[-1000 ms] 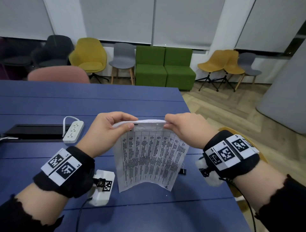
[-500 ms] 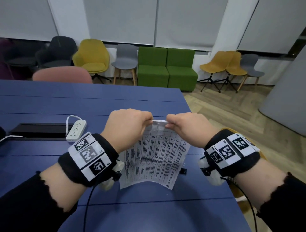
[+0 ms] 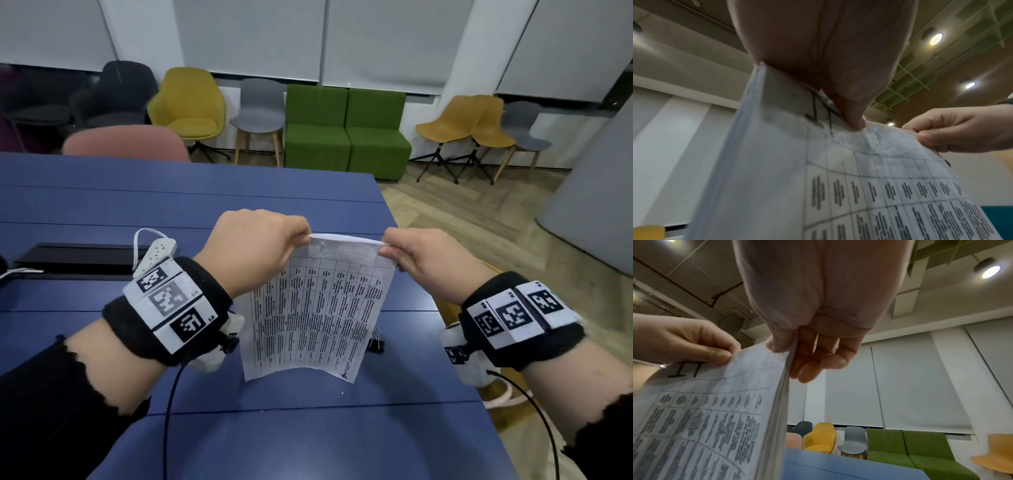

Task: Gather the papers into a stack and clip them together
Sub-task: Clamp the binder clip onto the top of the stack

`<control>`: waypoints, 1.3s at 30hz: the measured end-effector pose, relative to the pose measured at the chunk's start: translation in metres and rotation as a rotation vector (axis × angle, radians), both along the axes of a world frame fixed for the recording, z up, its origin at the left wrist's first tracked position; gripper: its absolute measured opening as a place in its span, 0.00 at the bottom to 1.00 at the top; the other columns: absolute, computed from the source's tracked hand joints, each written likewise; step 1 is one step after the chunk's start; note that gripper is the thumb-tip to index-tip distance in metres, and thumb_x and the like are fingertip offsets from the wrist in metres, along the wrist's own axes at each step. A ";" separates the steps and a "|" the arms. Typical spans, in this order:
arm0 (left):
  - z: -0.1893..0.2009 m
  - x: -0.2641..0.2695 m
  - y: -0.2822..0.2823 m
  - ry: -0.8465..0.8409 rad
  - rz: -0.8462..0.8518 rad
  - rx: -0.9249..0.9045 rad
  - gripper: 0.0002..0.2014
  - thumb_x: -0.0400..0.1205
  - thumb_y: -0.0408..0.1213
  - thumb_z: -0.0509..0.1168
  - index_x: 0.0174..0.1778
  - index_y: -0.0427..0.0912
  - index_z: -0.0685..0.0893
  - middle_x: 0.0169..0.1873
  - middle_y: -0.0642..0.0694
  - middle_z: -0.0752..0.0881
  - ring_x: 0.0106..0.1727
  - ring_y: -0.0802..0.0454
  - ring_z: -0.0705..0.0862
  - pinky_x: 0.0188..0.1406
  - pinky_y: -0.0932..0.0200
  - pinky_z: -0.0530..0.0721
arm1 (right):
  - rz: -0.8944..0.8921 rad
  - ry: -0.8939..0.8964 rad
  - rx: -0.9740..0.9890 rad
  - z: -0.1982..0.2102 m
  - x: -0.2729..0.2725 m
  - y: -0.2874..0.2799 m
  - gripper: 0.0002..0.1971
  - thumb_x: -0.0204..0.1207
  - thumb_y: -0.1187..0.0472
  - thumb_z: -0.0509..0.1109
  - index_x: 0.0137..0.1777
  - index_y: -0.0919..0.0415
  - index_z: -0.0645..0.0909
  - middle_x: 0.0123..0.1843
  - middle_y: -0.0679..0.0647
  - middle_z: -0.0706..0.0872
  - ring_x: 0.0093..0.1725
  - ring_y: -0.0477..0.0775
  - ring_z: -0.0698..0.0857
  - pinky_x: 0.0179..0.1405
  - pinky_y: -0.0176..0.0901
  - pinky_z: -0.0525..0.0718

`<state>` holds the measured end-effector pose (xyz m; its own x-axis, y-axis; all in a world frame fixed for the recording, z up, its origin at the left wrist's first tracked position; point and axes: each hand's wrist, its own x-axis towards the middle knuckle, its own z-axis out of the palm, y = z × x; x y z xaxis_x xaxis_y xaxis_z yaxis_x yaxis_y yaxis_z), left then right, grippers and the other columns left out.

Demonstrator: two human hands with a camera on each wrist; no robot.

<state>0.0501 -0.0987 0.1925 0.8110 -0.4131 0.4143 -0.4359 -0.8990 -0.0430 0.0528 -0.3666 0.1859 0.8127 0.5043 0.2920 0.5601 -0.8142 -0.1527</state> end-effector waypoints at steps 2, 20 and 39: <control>0.001 0.000 -0.001 0.040 0.044 0.072 0.15 0.88 0.54 0.47 0.50 0.51 0.75 0.38 0.49 0.84 0.39 0.40 0.82 0.30 0.56 0.65 | 0.012 -0.014 0.002 -0.002 0.002 -0.001 0.25 0.76 0.37 0.44 0.39 0.58 0.70 0.31 0.52 0.80 0.32 0.58 0.79 0.32 0.56 0.80; -0.012 0.005 0.009 -0.087 -0.024 0.020 0.11 0.84 0.48 0.55 0.37 0.51 0.76 0.16 0.50 0.75 0.16 0.44 0.68 0.22 0.67 0.51 | -0.391 0.574 -0.037 -0.152 0.067 -0.018 0.07 0.80 0.59 0.60 0.48 0.60 0.78 0.50 0.53 0.84 0.56 0.58 0.81 0.55 0.46 0.78; -0.010 0.007 0.008 -0.099 -0.044 -0.028 0.13 0.84 0.50 0.54 0.40 0.53 0.80 0.20 0.49 0.80 0.21 0.44 0.67 0.24 0.65 0.49 | -0.579 0.634 -0.008 -0.174 0.040 -0.019 0.12 0.80 0.65 0.61 0.50 0.75 0.82 0.49 0.69 0.87 0.46 0.65 0.84 0.40 0.47 0.76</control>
<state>0.0566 -0.0904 0.1827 0.7467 -0.4349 0.5033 -0.4702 -0.8803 -0.0630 0.0932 -0.3857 0.0116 0.9511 -0.0401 -0.3062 -0.1333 -0.9477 -0.2899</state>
